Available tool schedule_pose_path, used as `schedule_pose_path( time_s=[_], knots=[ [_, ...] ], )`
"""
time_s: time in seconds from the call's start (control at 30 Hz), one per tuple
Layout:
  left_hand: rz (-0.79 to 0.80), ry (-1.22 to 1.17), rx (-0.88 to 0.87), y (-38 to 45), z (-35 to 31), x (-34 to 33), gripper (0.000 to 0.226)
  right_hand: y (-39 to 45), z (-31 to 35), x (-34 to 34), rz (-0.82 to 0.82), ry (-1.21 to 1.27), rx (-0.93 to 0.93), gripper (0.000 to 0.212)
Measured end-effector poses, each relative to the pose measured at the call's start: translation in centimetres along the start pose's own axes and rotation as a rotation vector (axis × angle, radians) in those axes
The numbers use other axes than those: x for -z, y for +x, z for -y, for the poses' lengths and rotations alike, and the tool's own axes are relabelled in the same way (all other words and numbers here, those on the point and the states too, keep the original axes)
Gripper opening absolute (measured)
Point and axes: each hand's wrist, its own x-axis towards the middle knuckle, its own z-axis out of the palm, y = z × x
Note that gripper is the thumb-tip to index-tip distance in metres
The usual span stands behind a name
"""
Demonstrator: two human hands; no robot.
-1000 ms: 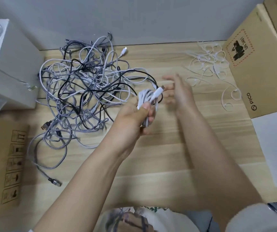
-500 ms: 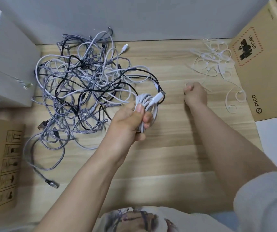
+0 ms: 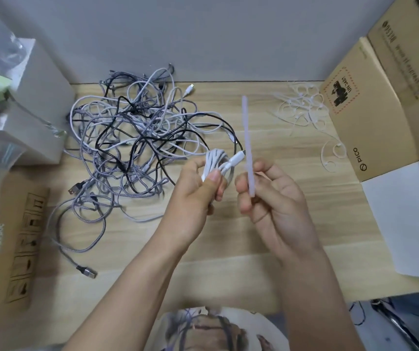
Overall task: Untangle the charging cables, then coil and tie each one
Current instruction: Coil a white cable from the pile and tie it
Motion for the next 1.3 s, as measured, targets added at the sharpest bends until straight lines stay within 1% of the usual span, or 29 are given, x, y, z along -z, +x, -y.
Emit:
schedule_pose_path(
  time_s=[0.07,0.1,0.17,0.2,0.3,0.37,0.4,0.47,0.57,0.7,0.77,0.87,0.93,1.03,1.1,1.2,1.3],
  knots=[
    [0.022,0.018,-0.031,-0.8,-0.3,-0.2,0.028,-0.8,-0.7,-0.2,0.041,-0.105,-0.036,0.011],
    [0.031,0.022,-0.044,-1.1,-0.4,-0.3,0.022,-1.0,-0.9,-0.2,0.045,-0.150,-0.041,0.008],
    [0.046,0.048,-0.072,-1.6,-0.5,-0.3,0.012,-1.3,-1.2,-0.4,0.031,-0.227,-0.033,0.009],
    [0.051,0.065,-0.093,-1.8,-0.6,-0.1,0.011,-1.5,-1.3,-0.7,0.017,-0.274,-0.018,0.010],
    [0.047,0.150,-0.146,-2.2,-0.5,0.2,0.025,-1.9,-1.6,-0.9,-0.066,-0.412,0.029,0.008],
    [0.018,0.229,-0.175,-2.6,-0.9,0.4,0.033,-2.0,-1.8,-1.2,-0.163,-0.432,0.051,0.010],
    [0.019,0.247,-0.187,-2.7,-1.1,0.4,0.034,-1.9,-2.0,-1.2,-0.210,-0.429,0.053,0.010],
    [0.028,0.311,-0.225,-2.9,-1.4,0.3,0.027,-1.8,-2.0,-1.5,-0.278,-0.427,0.041,0.011],
    [0.079,0.435,-0.270,-3.4,-1.7,0.3,0.020,-1.8,-2.1,-2.1,-0.309,-0.411,0.022,0.015],
    [0.109,0.544,-0.276,-3.7,-1.9,0.5,0.028,-2.0,-2.0,-2.5,-0.340,-0.433,0.015,0.013],
    [0.120,0.580,-0.278,-3.7,-1.9,0.7,0.030,-2.2,-2.0,-2.6,-0.326,-0.420,-0.006,0.016],
    [0.133,0.577,-0.270,-3.7,-2.0,1.0,0.030,-2.5,-1.9,-2.4,-0.230,-0.286,-0.080,0.022],
    [0.141,0.579,-0.274,-3.5,-2.1,1.2,0.031,-2.7,-1.7,-2.1,-0.155,-0.180,-0.122,0.020],
    [0.129,0.589,-0.274,-3.3,-2.2,1.5,0.028,-2.8,-1.5,-2.2,-0.059,-0.078,-0.140,0.006],
    [0.121,0.564,-0.275,-3.2,-2.3,1.6,0.026,-3.0,-1.4,-2.3,-0.024,-0.033,-0.147,0.011],
    [0.097,0.527,-0.253,-3.2,-2.3,1.6,0.022,-3.0,-1.4,-2.3,-0.004,-0.006,-0.163,0.015],
    [0.038,0.483,-0.251,-3.3,-1.9,1.4,0.020,-2.9,-1.6,-2.5,-0.049,-0.050,-0.134,0.011]
  ],
)
